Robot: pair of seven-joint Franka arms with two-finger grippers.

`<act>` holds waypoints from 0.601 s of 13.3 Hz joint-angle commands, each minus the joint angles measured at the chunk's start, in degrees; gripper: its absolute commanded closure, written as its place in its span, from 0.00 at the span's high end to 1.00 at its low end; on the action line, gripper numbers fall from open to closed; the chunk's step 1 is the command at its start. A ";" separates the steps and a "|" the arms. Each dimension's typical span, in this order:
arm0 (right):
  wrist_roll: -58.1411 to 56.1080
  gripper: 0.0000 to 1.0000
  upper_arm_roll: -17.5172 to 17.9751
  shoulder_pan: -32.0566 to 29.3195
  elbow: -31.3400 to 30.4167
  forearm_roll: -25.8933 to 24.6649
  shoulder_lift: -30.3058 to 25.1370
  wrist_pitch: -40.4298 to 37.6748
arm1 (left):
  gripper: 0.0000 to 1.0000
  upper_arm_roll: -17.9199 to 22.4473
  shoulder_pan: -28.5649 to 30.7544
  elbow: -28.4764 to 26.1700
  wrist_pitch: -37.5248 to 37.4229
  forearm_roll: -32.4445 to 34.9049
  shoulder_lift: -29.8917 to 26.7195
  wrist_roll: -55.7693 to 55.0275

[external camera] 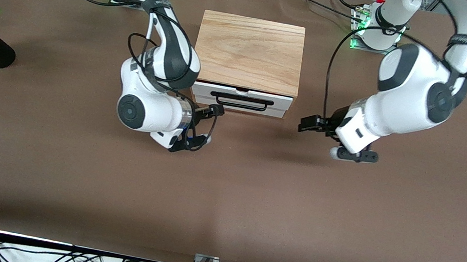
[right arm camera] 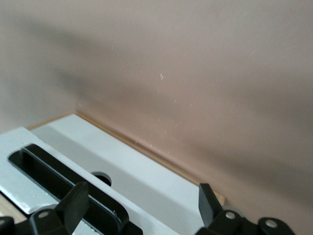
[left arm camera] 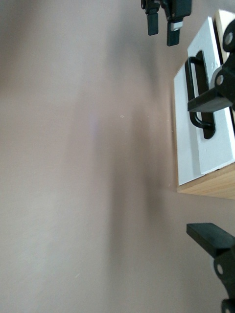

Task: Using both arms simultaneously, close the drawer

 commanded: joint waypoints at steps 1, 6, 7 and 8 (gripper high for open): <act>-1.62 1.00 -1.55 -1.22 3.82 0.08 0.96 -0.47 | 1.00 -0.29 2.92 -3.44 -0.30 1.47 -6.46 -0.18; -2.33 1.00 -9.54 -1.22 4.62 0.08 -0.36 -1.97 | 1.00 -0.29 4.07 -5.12 -6.35 13.05 -14.29 -0.26; -2.33 1.00 -11.22 -1.22 4.62 0.08 -0.80 -1.97 | 1.00 -0.20 4.15 -5.03 -7.59 15.69 -15.00 -0.35; -2.33 1.00 -12.71 -1.22 4.62 0.08 -0.98 -2.06 | 1.00 -0.20 4.42 -4.94 -8.47 17.54 -15.61 -0.44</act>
